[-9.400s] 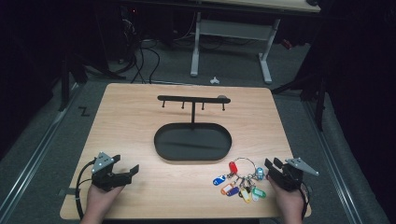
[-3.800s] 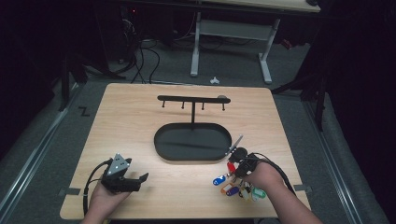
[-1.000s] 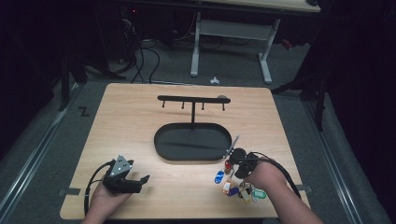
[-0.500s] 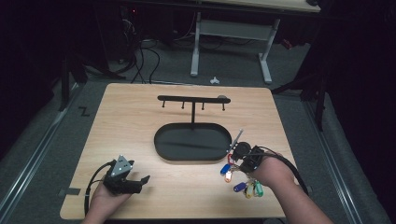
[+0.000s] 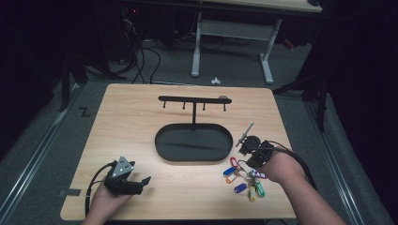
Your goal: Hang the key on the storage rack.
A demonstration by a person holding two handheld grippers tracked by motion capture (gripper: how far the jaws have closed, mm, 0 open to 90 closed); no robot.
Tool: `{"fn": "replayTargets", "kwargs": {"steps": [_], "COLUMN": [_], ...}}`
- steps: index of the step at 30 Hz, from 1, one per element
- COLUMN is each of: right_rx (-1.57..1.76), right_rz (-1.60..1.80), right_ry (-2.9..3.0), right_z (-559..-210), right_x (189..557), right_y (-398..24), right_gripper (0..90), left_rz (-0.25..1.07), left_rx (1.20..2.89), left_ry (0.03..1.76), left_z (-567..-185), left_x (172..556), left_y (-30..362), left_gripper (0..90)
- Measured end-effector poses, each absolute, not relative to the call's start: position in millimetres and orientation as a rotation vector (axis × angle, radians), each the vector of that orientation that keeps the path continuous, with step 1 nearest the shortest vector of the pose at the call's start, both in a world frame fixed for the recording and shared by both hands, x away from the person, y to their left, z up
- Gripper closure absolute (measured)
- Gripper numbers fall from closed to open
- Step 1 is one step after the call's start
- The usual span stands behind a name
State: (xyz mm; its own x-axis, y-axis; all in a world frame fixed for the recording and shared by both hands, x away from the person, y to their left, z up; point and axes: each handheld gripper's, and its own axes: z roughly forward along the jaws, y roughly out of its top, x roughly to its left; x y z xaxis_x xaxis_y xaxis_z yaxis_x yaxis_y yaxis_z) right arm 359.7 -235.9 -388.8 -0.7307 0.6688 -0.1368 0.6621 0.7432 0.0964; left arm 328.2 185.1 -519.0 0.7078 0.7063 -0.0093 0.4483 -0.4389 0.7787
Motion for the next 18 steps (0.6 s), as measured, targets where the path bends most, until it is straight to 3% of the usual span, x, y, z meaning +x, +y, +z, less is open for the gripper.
{"fn": "replayTargets", "kwargs": {"steps": [18], "right_rx": [1.199], "right_rz": [0.112], "right_ry": [2.750], "right_z": [-349], "right_x": [366], "right_y": [-251], "right_gripper": [87.1], "left_rz": [0.404], "left_rx": [2.099], "left_ry": [0.866], "left_z": [-519], "left_x": [328], "left_y": [185], "left_gripper": [15.5]}}
